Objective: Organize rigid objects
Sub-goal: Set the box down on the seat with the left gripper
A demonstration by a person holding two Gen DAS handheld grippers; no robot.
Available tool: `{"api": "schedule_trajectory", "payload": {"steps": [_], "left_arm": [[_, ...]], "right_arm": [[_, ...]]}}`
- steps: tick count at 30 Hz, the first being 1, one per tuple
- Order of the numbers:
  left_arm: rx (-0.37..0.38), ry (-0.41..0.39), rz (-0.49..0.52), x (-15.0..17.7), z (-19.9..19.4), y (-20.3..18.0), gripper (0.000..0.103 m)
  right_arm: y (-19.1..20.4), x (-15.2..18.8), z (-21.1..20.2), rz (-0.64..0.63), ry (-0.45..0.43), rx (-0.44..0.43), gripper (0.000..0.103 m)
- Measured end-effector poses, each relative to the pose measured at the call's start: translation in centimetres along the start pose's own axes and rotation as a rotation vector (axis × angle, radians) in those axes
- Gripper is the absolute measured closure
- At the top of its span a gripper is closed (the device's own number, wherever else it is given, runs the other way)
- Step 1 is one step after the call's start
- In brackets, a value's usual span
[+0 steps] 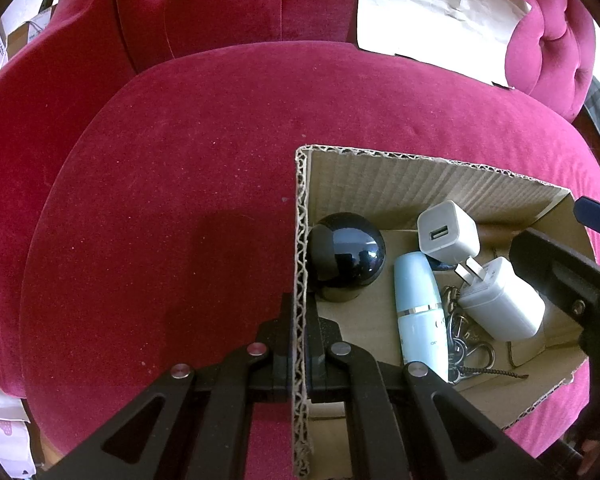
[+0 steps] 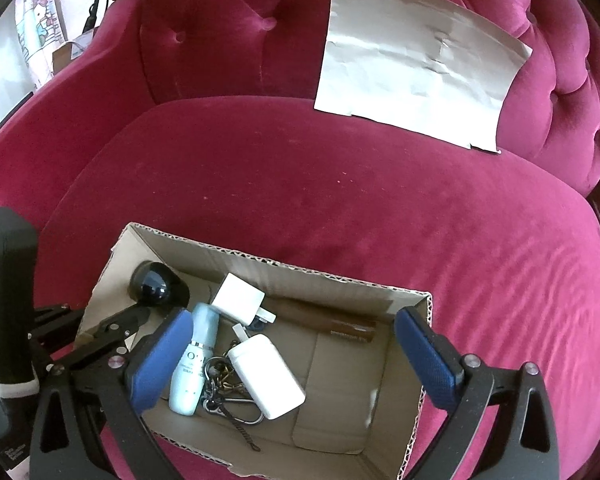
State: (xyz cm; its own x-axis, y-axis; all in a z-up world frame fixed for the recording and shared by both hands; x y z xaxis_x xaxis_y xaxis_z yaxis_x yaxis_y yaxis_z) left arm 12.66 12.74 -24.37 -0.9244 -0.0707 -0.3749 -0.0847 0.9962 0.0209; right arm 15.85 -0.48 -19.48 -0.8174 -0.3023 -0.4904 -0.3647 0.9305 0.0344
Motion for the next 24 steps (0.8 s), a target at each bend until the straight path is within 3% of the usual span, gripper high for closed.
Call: {"api": "schedule_trajectory", "payload": {"steps": [17, 20, 23, 24], "left_arm": [[-0.002, 0.005, 0.003, -0.1, -0.2, -0.2, 0.100], [-0.003, 0.000, 0.004, -0.2, -0.6, -0.1, 0.095], [-0.005, 0.003, 0.003, -0.1, -0.6, -0.3, 0.071], [-0.004, 0.008, 0.010, 0.0, -0.6, -0.4, 0.056]], "right_arm": [[-1.2, 0.6, -0.5, 0.050, 0.001, 0.017, 0.000], [-1.6, 0.3, -1.1, 0.066, -0.017, 0.021, 0.000], [-2.1, 0.2, -1.6, 0.078, -0.024, 0.029, 0.000], [-2.2, 0.2, -1.7, 0.079, -0.025, 0.034, 0.000]]}}
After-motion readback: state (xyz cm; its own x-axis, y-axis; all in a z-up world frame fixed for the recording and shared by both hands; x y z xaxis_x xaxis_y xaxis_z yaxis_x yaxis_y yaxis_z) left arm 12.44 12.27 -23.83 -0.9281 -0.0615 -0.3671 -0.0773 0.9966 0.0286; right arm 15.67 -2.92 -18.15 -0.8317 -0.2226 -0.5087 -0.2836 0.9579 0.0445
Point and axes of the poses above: each gripper's, at about its wrist camera, not at the fingertips, and z roughly the way its jaws point, y to its left, x to its underside, the point moved 6 cm from there along z, roughly the way its jaws point, and after that the axes turned 3 degrees about y, right-handed, at the moved point
